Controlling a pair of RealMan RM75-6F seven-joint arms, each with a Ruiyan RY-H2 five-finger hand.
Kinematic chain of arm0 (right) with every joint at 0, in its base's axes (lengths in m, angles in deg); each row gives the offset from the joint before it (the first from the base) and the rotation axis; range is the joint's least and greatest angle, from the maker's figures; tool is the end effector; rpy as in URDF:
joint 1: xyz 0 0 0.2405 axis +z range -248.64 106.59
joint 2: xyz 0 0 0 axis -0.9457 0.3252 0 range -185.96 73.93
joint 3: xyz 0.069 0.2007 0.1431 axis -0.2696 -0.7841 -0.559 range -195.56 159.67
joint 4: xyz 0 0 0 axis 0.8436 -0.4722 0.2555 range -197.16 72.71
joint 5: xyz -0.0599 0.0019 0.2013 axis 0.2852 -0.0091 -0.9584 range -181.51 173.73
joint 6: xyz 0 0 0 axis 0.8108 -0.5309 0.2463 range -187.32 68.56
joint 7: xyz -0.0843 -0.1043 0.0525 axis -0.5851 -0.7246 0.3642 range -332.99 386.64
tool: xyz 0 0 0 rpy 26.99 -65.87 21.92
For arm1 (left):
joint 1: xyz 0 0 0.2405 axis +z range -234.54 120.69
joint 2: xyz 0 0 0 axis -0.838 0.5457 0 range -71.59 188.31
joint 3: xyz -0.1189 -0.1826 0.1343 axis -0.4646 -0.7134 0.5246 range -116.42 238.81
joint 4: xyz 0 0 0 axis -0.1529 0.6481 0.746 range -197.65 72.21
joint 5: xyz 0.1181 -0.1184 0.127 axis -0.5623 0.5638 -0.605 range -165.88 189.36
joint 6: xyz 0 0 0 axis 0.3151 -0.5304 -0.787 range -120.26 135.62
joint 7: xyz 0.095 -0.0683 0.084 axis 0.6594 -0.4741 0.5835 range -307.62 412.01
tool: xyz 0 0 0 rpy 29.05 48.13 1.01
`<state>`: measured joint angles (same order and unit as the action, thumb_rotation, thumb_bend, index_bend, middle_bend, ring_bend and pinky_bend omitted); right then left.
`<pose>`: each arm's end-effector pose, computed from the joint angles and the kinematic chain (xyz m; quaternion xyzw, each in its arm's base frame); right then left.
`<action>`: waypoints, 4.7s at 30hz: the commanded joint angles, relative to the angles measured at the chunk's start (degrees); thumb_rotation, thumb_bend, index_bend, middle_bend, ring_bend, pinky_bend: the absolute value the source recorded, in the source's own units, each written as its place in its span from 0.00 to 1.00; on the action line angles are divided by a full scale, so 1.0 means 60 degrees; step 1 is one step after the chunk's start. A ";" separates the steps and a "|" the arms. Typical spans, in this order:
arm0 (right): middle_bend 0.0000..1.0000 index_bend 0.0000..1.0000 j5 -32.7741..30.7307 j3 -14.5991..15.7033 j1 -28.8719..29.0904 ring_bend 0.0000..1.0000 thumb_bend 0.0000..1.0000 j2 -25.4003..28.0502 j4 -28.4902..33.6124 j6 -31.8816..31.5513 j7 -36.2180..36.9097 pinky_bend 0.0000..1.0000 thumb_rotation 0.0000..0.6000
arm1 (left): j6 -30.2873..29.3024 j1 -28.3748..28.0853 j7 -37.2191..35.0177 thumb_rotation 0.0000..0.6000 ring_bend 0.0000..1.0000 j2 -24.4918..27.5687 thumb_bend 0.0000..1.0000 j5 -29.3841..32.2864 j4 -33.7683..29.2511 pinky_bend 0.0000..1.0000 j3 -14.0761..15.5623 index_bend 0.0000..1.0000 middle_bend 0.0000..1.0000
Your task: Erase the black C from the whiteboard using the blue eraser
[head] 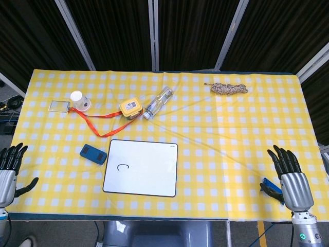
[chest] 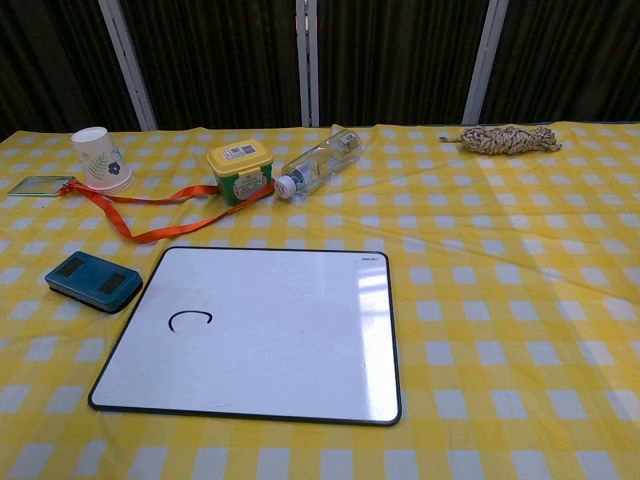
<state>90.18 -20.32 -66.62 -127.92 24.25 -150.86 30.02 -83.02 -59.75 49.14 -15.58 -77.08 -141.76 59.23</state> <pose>-0.2954 -0.1752 0.1303 0.5948 -0.3572 0.4673 0.5479 -0.3340 0.1675 0.1321 -0.5853 -0.3616 -0.4094 0.5991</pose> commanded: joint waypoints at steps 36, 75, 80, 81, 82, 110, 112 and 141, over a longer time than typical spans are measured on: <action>0.00 0.02 -0.0154 0.0107 0.0053 0.00 0.06 0.0217 0.0294 0.0377 0.0197 0.00 1.00 | 0.5696 -0.3628 0.3325 1.00 0.10 0.0269 0.21 0.0977 -0.0843 0.17 -0.0522 0.16 0.05; 0.00 0.02 -0.0272 0.0079 0.0040 0.00 0.06 0.0283 0.0291 0.0444 0.0476 0.00 1.00 | 0.6774 -0.5241 0.5423 1.00 0.37 -0.1642 0.48 0.3297 -0.0094 0.39 -0.0272 0.54 0.38; 0.00 0.02 -0.0256 0.0075 0.0013 0.00 0.06 0.0288 0.0297 0.0382 0.0486 0.00 1.00 | 0.5687 -0.4958 0.4329 1.00 0.52 -0.2115 0.61 0.2349 0.0395 0.52 -0.0247 0.75 0.56; 0.00 0.02 -0.0252 0.0075 0.0012 0.00 0.06 0.0287 0.0299 0.0377 0.0487 0.00 1.00 | 0.5605 -0.4933 0.4169 1.00 0.53 -0.2143 0.62 0.2250 0.0458 0.52 -0.0234 0.75 0.57; 0.00 0.02 -0.0248 0.0075 0.0011 0.00 0.06 0.0286 0.0302 0.0371 0.0489 0.00 1.00 | 0.5490 -0.4903 0.3968 1.00 0.53 -0.2168 0.62 0.2121 0.0538 0.52 -0.0221 0.75 0.57; 0.00 0.02 -0.0233 0.0042 -0.0004 0.00 0.06 0.0277 0.0296 0.0315 0.0525 0.00 1.00 | 0.3709 -0.4747 0.1477 1.00 0.53 -0.3126 0.62 -0.0504 -0.0302 0.52 0.0313 0.76 0.57; 0.00 0.02 -0.0234 0.0040 -0.0008 0.00 0.06 0.0272 0.0296 0.0308 0.0519 0.00 1.00 | 0.3742 -0.4766 0.1398 1.00 0.53 -0.3395 0.62 -0.0522 -0.0128 0.52 0.0329 0.76 0.57; 0.00 0.02 -0.0217 0.0058 0.0018 0.00 0.06 0.0228 0.0269 0.0368 0.0456 0.00 1.00 | 0.3964 -0.4637 0.0521 1.00 0.53 -0.3716 0.62 -0.0228 0.1836 0.52 0.0450 0.76 0.57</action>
<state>88.87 -19.98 -66.52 -126.55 25.86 -148.66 32.76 -59.03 -87.72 52.61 -38.09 -78.49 -130.95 61.92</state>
